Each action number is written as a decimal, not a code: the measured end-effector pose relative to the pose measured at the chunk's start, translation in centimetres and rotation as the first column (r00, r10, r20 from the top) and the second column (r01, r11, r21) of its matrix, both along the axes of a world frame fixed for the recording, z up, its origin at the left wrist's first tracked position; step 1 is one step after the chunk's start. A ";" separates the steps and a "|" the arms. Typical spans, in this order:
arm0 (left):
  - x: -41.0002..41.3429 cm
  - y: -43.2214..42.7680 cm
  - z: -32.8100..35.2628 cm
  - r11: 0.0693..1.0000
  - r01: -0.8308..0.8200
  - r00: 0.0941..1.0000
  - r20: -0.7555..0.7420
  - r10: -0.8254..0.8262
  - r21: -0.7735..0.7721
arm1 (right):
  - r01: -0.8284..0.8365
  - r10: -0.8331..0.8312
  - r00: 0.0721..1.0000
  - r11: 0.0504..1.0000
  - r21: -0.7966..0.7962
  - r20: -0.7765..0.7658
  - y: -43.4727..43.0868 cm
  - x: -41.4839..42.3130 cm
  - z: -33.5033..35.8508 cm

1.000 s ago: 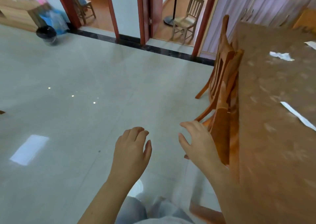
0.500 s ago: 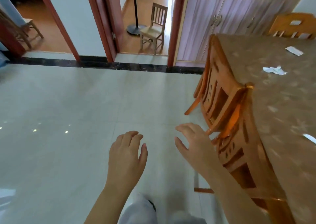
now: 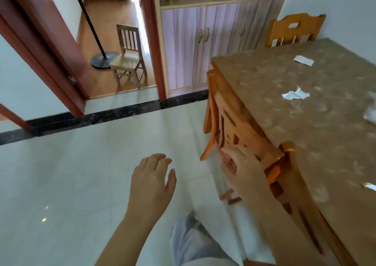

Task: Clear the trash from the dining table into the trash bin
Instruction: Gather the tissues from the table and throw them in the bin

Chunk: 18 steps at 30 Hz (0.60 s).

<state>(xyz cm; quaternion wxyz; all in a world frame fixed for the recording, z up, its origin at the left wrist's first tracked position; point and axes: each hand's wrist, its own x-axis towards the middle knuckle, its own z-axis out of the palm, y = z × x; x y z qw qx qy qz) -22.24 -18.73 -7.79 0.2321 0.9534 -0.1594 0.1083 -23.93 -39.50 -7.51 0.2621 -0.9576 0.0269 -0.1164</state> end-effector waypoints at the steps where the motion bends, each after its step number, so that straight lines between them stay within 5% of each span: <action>1: 2.2 -0.9 0.4 1.000 0.021 1.000 0.005 -0.021 -0.002 | 0.026 -0.026 1.000 1.000 -0.001 0.009 -1.1 1.9 0.2; 18: 30.3 -13.8 0.6 0.959 0.277 0.961 0.002 -0.277 -0.062 | 0.451 -0.451 0.893 0.892 -0.040 0.011 -12.0 19.8 0.6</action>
